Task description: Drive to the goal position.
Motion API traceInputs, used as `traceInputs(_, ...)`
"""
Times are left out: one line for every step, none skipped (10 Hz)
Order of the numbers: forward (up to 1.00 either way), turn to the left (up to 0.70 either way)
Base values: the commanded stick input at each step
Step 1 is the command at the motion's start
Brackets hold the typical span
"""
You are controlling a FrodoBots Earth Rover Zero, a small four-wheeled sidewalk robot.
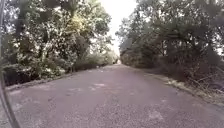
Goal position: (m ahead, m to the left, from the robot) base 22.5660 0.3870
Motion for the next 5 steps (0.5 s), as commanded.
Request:
traceInputs(0.06, 0.0)
traceInputs(0.05, 0.0)
traceInputs(0.05, 0.0)
traceInputs(0.06, 0.0)
traceInputs(0.05, 0.0)
